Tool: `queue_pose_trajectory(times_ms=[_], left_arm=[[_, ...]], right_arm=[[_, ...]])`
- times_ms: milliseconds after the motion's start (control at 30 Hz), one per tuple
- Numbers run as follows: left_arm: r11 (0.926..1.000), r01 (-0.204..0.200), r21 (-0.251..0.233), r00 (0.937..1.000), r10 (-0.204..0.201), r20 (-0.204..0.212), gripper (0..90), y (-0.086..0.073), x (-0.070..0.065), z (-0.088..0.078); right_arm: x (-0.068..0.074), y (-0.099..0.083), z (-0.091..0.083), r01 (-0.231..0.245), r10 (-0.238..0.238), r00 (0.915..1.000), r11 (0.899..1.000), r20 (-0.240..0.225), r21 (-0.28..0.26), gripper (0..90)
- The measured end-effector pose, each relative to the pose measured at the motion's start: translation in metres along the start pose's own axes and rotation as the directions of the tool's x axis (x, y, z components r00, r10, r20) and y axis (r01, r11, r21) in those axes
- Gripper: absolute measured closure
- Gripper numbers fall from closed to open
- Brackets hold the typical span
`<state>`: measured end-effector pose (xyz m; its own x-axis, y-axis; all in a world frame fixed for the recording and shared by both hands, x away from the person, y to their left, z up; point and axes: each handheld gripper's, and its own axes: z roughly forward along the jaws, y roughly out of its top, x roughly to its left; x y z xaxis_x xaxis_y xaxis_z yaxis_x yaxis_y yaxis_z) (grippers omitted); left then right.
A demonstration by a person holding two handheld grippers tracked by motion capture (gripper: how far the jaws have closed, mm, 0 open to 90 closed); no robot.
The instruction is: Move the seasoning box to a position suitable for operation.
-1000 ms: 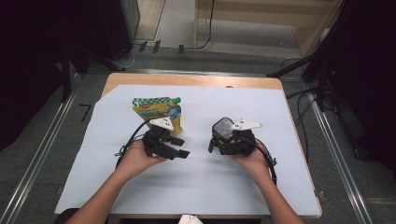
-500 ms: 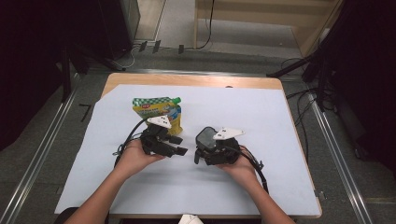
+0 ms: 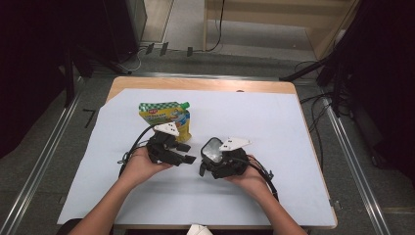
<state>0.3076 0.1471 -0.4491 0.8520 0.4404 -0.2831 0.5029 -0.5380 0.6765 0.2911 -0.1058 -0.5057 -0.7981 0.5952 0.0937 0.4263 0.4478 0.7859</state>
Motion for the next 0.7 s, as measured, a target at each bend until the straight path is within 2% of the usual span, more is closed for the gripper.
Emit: queue_pose_trajectory(times_ms=[33,167,267,433,533,633,700], left_arm=[[1.0000,0.001,-0.003,1.0000,-0.001,-0.001,47.9,0.000,0.001,0.000],[1.0000,-0.002,-0.005,1.0000,0.002,-0.007,49.0,0.000,0.001,-0.001],[1.0000,-0.004,-0.006,1.0000,0.004,-0.002,49.0,0.000,0.001,-0.001],[0.9999,-0.014,0.000,0.9999,0.014,-0.007,49.5,0.000,-0.001,0.002],[0.9999,-0.013,0.007,0.9999,0.013,-0.004,49.8,0.000,-0.001,0.004],[0.9997,-0.018,0.016,0.9998,0.018,-0.001,51.9,0.000,-0.002,0.007],[0.9995,-0.024,0.021,0.9997,0.024,0.004,53.6,0.000,-0.004,0.009]], right_arm=[[0.000,0.000,-0.002,-0.012,0.012,0.9999,1.000,-0.002,0.011,14.1],[0.002,-0.001,-0.010,0.005,-0.005,0.9999,0.999,0.013,0.036,15.0],[0.000,-0.004,-0.019,-0.037,0.037,0.9993,0.999,-0.004,0.038,15.1],[-0.001,-0.007,-0.039,-0.058,0.059,0.9981,0.998,-0.016,0.024,17.9],[-0.001,-0.010,-0.051,-0.056,0.056,0.9983,0.998,-0.016,0.019,23.5],[-0.003,-0.014,-0.061,-0.080,0.080,0.9966,0.997,-0.021,0.014,30.8],[-0.004,-0.015,-0.067,-0.090,0.090,0.9955,0.996,-0.027,0.016,40.0]])
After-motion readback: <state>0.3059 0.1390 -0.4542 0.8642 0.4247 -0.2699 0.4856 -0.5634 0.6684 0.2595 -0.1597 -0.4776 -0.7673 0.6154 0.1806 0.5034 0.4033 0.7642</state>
